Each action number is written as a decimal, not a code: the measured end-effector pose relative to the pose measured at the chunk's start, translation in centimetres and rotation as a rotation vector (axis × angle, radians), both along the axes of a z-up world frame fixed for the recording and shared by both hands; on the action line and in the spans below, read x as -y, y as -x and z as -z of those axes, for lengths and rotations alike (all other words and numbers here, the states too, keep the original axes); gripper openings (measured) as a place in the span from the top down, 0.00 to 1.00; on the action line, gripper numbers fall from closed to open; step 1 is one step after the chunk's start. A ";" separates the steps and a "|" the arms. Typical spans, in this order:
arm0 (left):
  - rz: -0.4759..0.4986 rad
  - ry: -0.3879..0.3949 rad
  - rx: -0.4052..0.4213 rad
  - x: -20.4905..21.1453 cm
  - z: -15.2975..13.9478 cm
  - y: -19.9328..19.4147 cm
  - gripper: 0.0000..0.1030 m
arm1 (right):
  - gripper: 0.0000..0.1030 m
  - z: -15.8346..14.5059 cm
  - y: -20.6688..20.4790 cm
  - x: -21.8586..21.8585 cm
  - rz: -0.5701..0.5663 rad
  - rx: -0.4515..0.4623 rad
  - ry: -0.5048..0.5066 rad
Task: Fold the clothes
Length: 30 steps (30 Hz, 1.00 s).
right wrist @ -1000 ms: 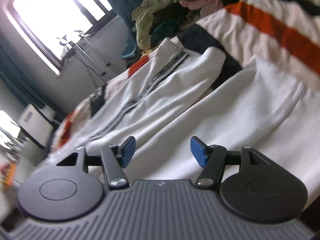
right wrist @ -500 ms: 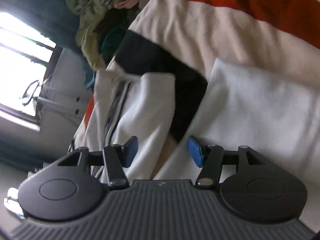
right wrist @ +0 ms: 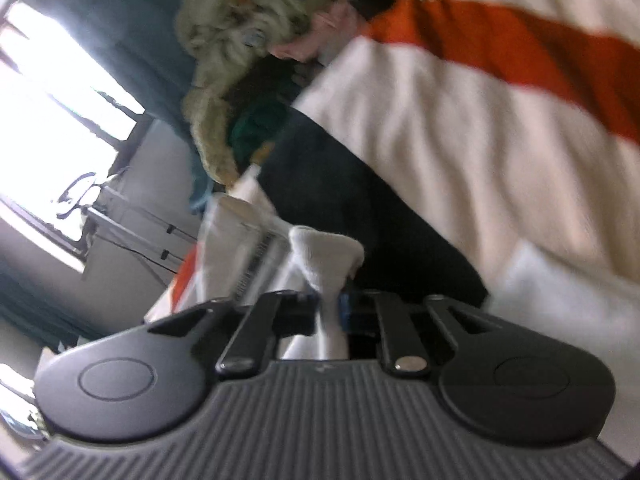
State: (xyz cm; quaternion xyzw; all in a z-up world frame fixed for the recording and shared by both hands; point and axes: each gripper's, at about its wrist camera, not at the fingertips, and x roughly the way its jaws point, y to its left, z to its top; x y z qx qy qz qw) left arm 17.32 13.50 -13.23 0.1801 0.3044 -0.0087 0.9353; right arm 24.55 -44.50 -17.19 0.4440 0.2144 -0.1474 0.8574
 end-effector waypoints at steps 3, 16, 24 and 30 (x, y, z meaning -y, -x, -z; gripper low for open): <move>-0.035 0.087 -0.004 -1.2 -0.7 0.4 0.65 | 0.92 -2.1 0.1 -0.4 0.021 0.030 0.068; -0.179 0.408 -0.037 -5.9 -3.3 2.5 0.86 | 0.92 -0.1 2.2 1.7 0.134 -0.163 0.108; -0.255 0.502 -0.055 -6.1 -4.9 5.3 0.41 | 0.69 -3.2 6.2 1.1 0.135 -0.150 0.082; -0.288 0.516 0.002 -5.0 -7.2 9.4 0.20 | 0.28 -8.5 12.8 -0.3 0.138 -0.091 0.158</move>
